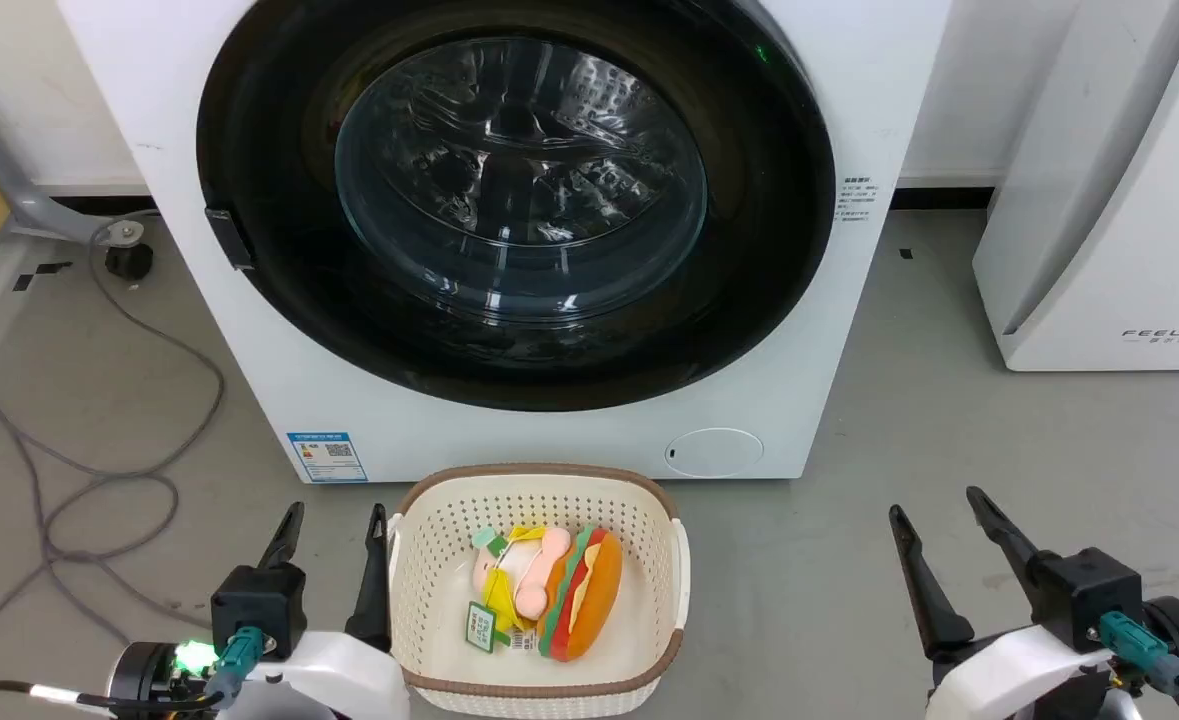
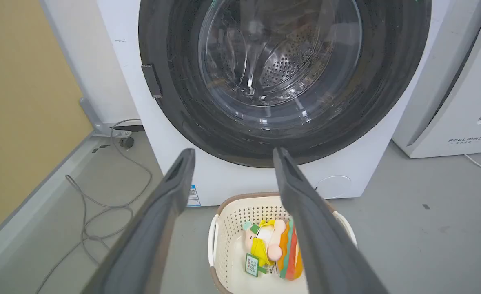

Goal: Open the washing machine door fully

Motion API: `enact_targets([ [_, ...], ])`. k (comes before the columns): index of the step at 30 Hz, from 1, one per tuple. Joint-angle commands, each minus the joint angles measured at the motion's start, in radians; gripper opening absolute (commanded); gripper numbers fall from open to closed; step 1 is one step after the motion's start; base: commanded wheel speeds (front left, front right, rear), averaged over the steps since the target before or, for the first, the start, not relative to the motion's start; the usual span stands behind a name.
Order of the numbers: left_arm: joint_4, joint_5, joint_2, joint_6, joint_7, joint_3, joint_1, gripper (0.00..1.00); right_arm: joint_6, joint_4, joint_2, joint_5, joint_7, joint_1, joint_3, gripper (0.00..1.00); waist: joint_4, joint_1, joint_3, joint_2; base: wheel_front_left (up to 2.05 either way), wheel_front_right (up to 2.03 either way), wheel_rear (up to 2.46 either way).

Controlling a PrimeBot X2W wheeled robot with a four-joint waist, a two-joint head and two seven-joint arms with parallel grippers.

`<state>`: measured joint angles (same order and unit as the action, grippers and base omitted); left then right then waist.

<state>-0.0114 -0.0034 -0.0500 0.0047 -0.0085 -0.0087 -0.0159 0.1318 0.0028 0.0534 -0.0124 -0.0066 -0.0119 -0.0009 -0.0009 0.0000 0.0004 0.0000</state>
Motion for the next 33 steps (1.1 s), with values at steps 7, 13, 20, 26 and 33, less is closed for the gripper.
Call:
enact_targets([
  [7,-0.014,-0.011,0.0,-0.003,-0.02,-0.009,0.011,1.0,0.0,0.017,0.0,-0.019,-0.021,0.002,0.001,0.0,0.0,0.0,0.0,0.0,0.0,0.0,0.0],
  [13,-0.021,-0.017,0.0,-0.004,-0.033,-0.016,0.015,1.0,0.0,0.029,0.0,-0.063,-0.034,0.004,0.004,0.0,0.0,0.0,0.002,0.0,0.0,0.0,0.0],
  [20,-0.03,-0.026,0.0,-0.005,-0.047,-0.024,0.02,1.0,0.0,0.041,-0.001,-0.219,-0.049,0.012,0.008,0.0,0.0,0.0,0.004,0.0,0.0,0.0,0.0],
  [26,-0.035,-0.034,0.0,-0.006,-0.06,-0.032,0.026,1.0,0.0,0.053,-0.001,-0.389,-0.062,0.026,0.004,0.0,0.001,0.0,0.006,0.0,0.0,0.0,0.0],
  [33,-0.04,-0.043,0.0,-0.007,-0.074,-0.041,0.033,1.0,0.0,0.079,-0.001,-0.545,-0.076,0.055,-0.003,0.0,0.001,0.0,0.01,0.0,0.0,0.0,0.0],
])
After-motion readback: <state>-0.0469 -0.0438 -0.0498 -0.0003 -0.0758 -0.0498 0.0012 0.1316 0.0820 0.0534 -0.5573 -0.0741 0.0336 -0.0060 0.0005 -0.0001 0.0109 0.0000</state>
